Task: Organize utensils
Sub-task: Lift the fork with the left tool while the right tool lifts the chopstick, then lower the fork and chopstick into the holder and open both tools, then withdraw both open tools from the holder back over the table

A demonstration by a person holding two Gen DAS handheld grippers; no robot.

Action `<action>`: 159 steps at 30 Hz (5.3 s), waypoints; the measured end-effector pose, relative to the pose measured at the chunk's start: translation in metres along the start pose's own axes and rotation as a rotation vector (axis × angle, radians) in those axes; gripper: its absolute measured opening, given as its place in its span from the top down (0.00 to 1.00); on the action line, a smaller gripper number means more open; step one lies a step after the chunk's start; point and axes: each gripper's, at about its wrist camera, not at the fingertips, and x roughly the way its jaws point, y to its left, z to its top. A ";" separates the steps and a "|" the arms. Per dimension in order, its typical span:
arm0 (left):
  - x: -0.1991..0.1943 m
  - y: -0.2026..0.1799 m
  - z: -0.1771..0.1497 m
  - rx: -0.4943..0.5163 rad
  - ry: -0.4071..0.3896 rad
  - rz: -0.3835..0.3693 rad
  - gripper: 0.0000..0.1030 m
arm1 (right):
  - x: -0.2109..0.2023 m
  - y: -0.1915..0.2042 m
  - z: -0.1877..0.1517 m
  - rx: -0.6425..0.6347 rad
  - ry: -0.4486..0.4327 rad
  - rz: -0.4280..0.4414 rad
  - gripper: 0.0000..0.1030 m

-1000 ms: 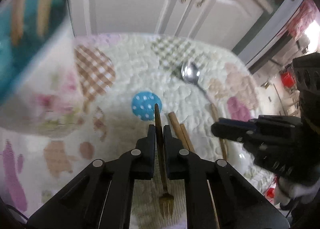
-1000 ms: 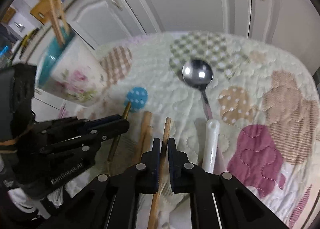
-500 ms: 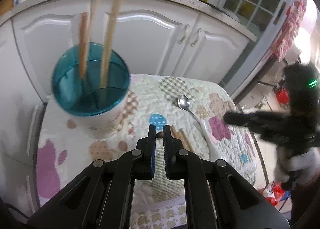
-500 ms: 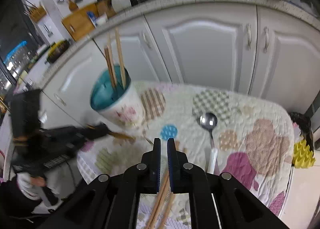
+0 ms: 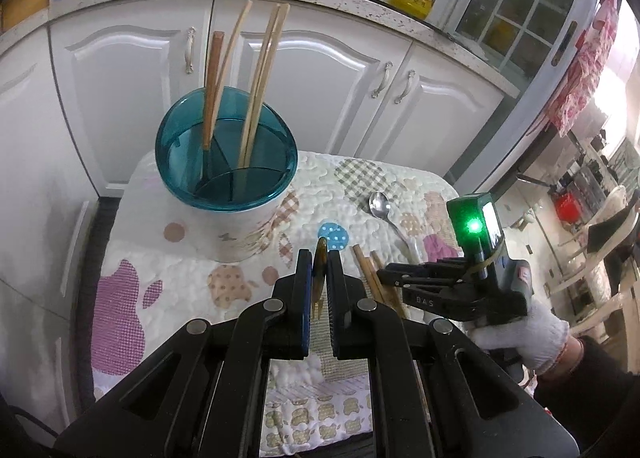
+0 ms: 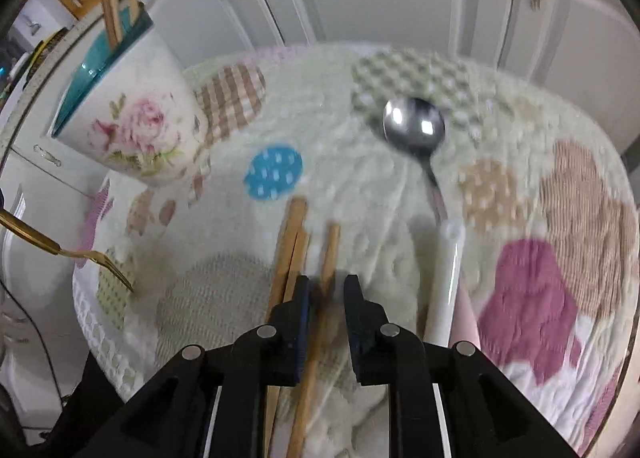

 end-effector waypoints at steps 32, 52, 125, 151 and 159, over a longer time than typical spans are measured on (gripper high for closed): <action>-0.061 0.039 0.018 -0.065 -0.111 0.034 0.95 | -0.028 0.009 -0.012 -0.059 -0.005 -0.005 0.81; -0.090 0.046 0.046 -0.075 -0.191 0.043 0.95 | -0.140 0.012 0.005 -0.064 -0.262 0.186 0.95; -0.002 0.017 0.049 -0.049 -0.122 0.214 0.64 | -0.130 0.084 0.086 -0.108 -0.347 0.184 0.68; -0.012 -0.068 0.017 0.088 -0.161 0.176 0.63 | -0.182 0.039 -0.003 -0.025 -0.433 0.048 0.59; -0.008 -0.077 0.014 0.106 -0.150 0.166 0.62 | -0.181 0.024 -0.013 -0.002 -0.415 0.023 0.59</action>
